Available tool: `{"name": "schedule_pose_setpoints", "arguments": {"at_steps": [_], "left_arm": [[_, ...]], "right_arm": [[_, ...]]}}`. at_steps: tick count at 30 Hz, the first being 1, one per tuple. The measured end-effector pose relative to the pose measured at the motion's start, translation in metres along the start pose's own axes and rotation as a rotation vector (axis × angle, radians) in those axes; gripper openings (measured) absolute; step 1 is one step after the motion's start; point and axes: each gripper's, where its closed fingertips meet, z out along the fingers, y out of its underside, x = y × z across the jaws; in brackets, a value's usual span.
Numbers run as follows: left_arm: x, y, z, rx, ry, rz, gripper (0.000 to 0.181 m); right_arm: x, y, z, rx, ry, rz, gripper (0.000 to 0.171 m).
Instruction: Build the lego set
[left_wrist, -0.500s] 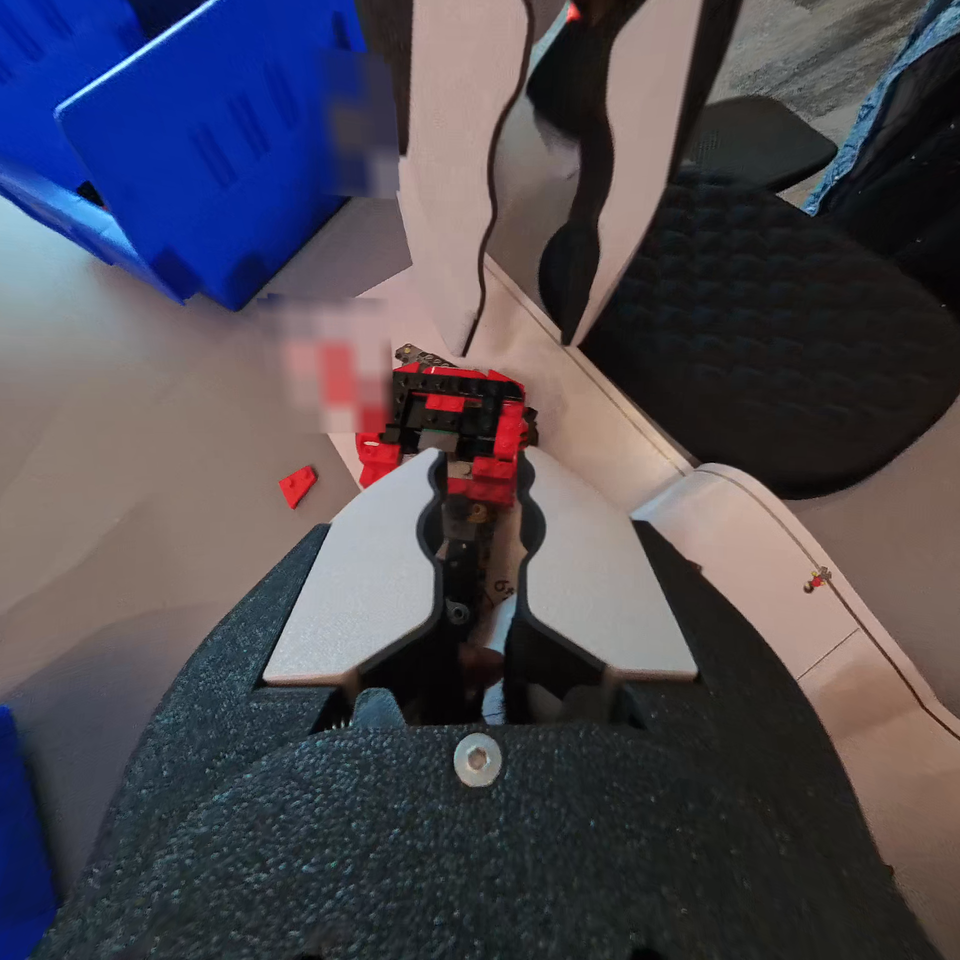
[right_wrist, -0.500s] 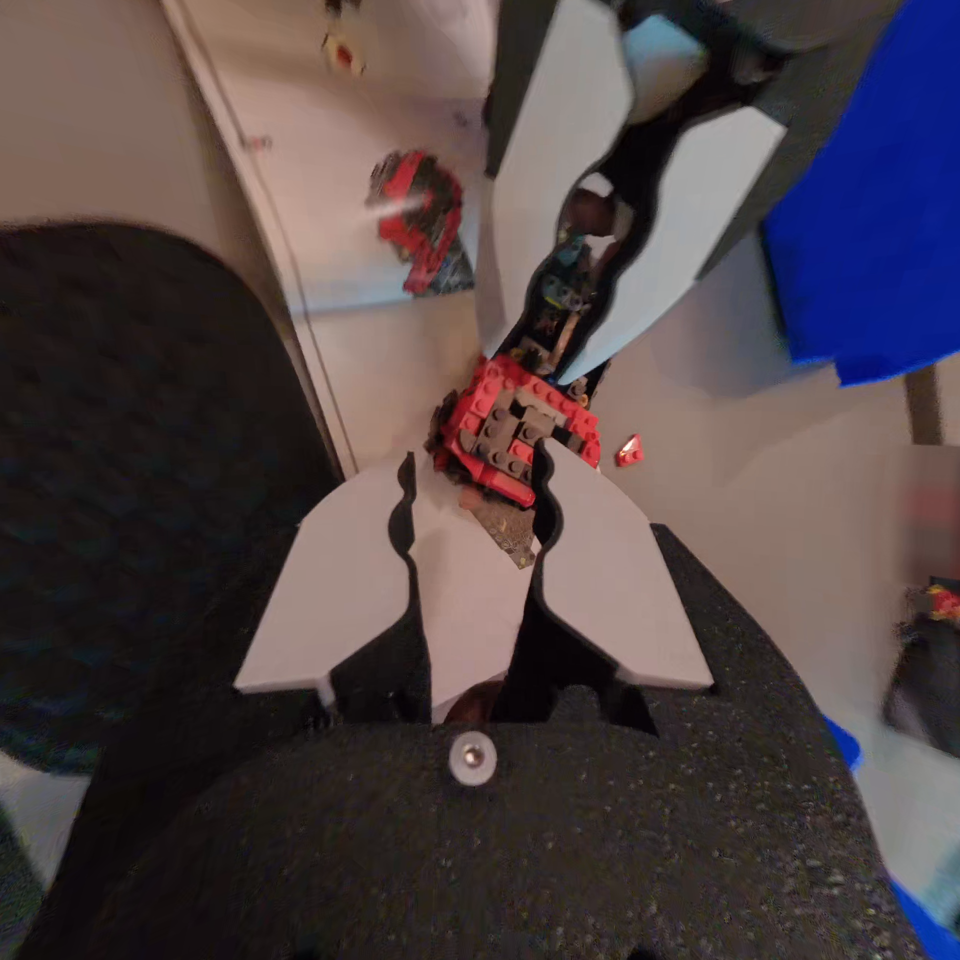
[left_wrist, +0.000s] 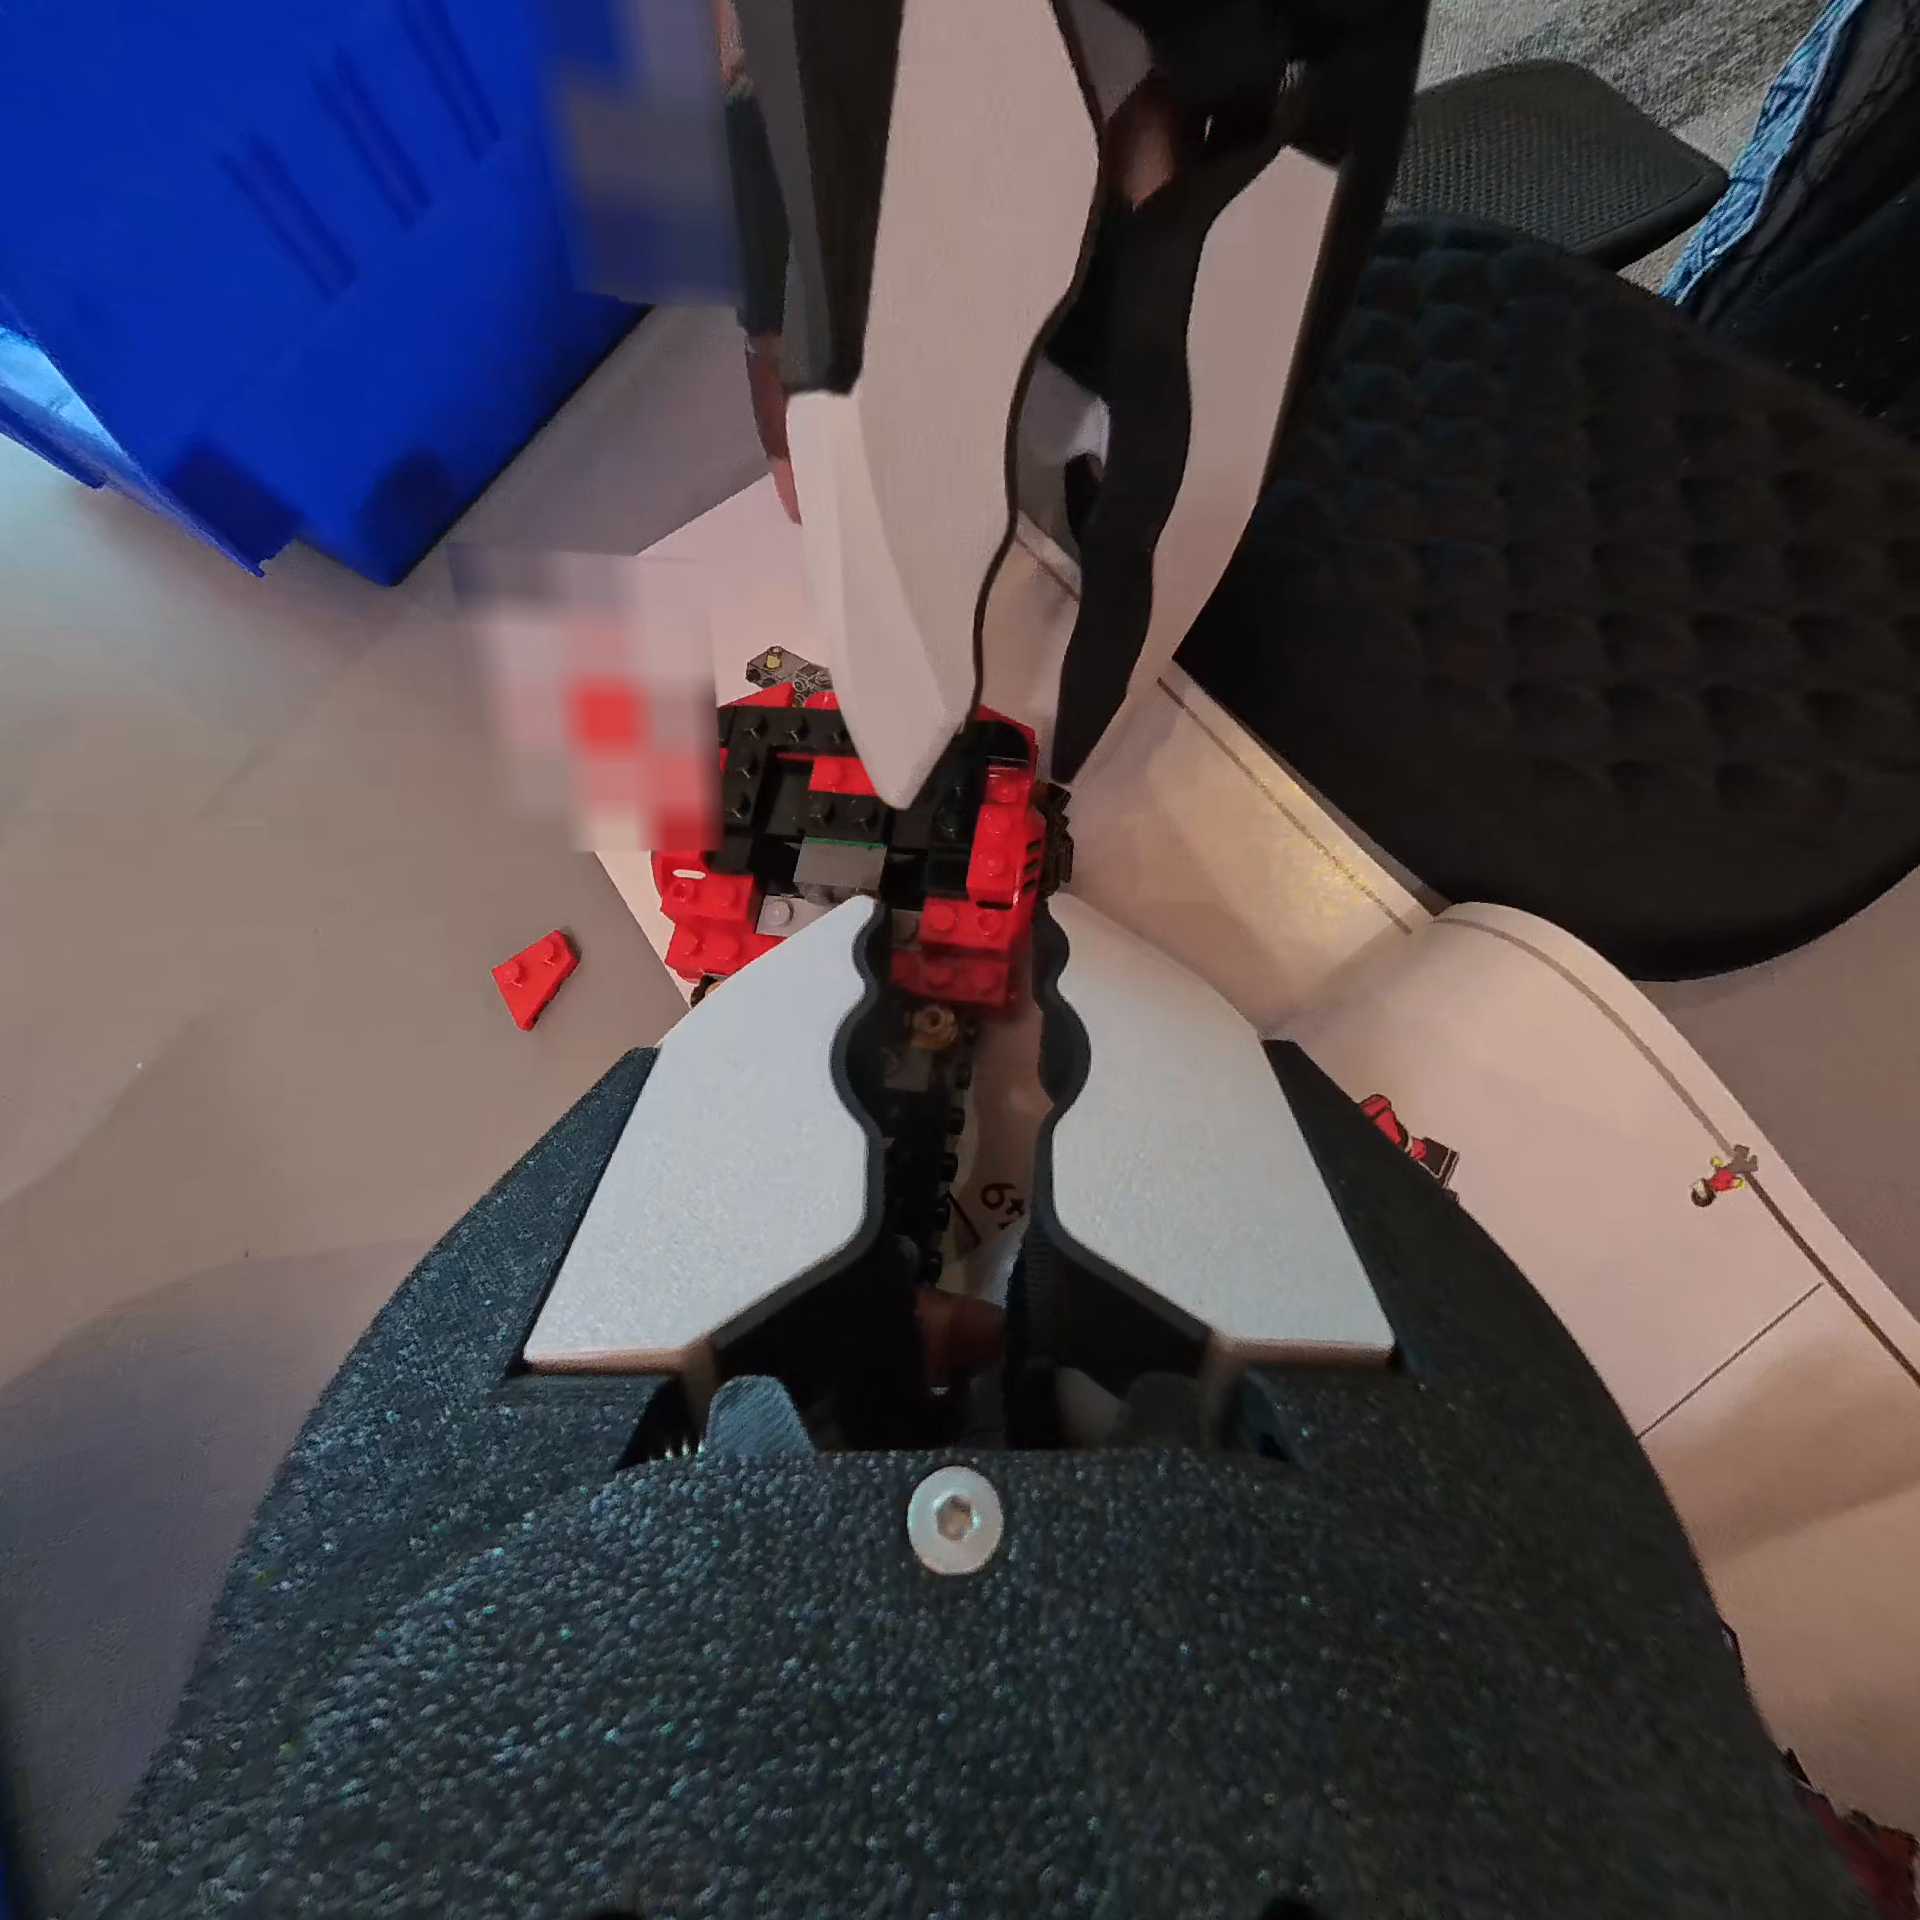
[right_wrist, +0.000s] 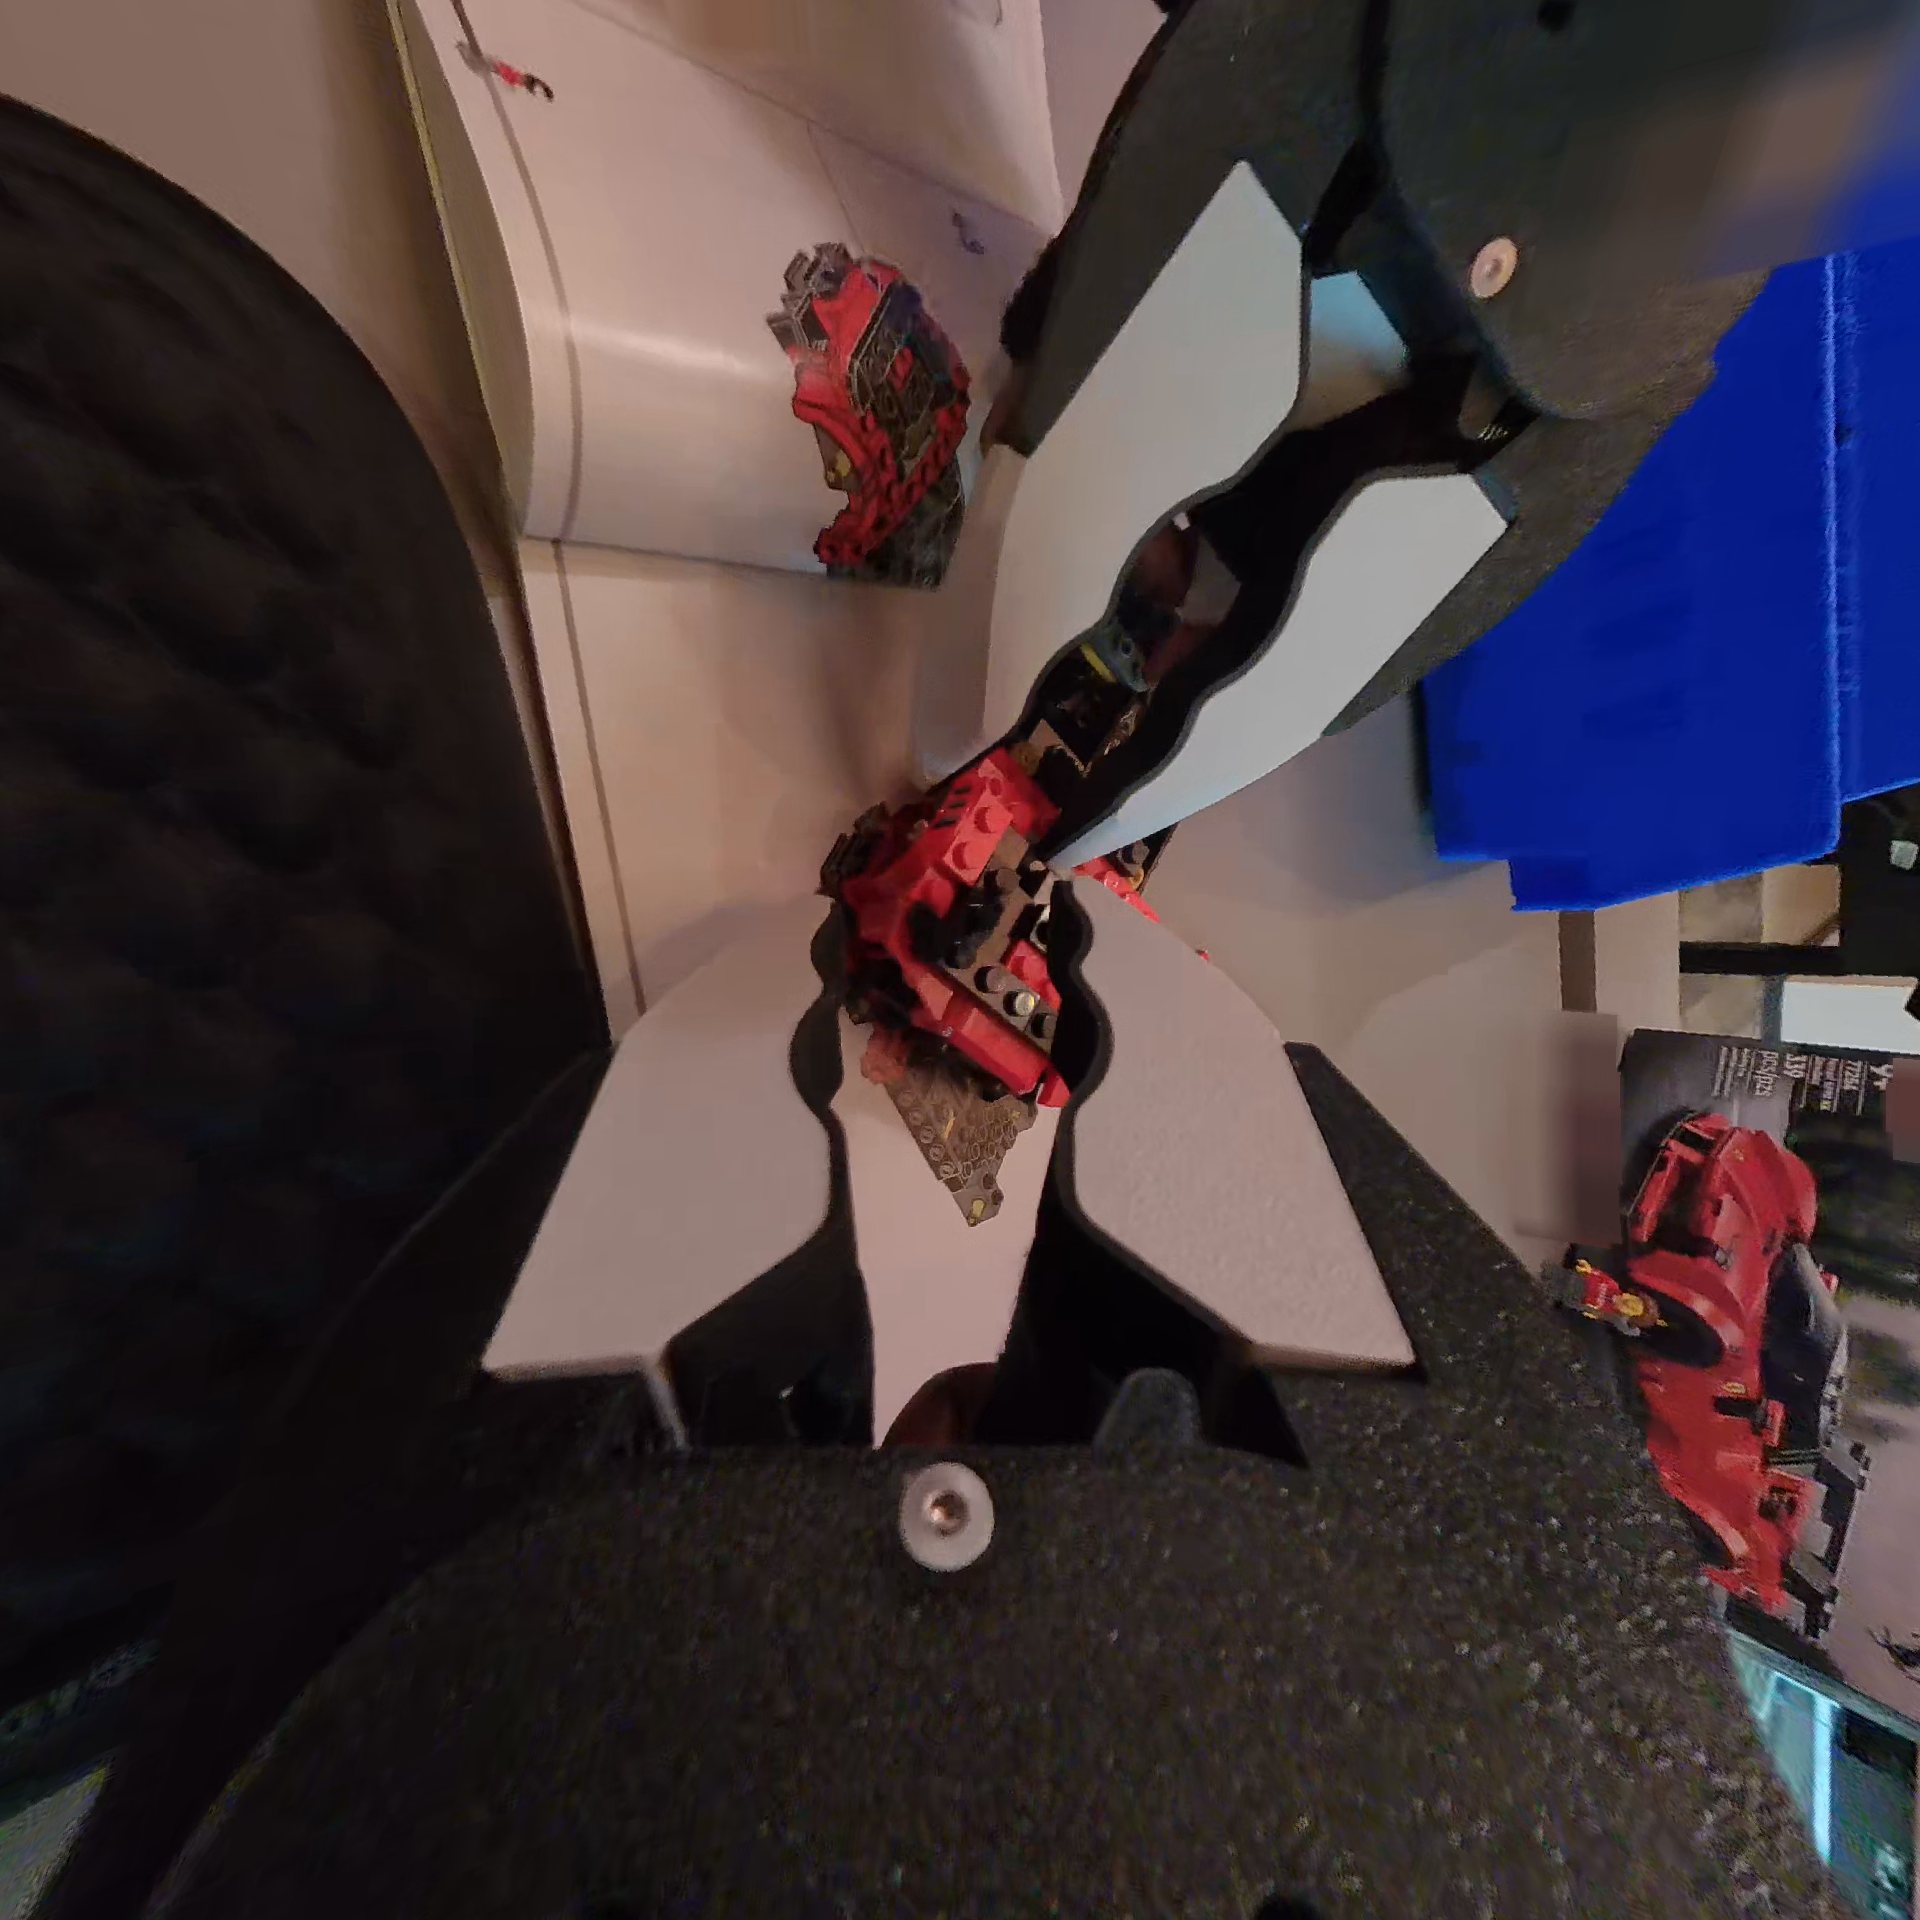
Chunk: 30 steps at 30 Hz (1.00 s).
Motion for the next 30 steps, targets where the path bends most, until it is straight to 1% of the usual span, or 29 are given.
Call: {"name": "schedule_pose_setpoints", "arguments": {"at_steps": [5,9,14,19,30], "left_arm": [[0.0004,-0.0008,0.0009,0.01,0.005,0.002,0.023],[0.0007,-0.0011,0.001,0.017,0.011,0.002,0.023],[0.0007,-0.0013,0.0011,0.022,0.013,0.003,0.023],[0.0001,-0.0015,0.0011,0.027,0.01,-0.003,0.023],[0.0003,-0.0021,0.001,0.041,0.016,-0.014,0.021]], "right_arm": [[0.002,-0.0016,0.0017,0.024,0.015,-0.012,0.03],[-0.0002,-0.0008,-0.0008,0.022,-0.013,-0.039,0.035],[0.001,0.0039,0.0002,-0.004,-0.012,-0.072,0.034],[-0.0018,0.0048,0.0008,0.019,-0.026,-0.041,0.027],[-0.0015,0.0049,0.0011,0.047,-0.026,-0.02,0.026]]}}
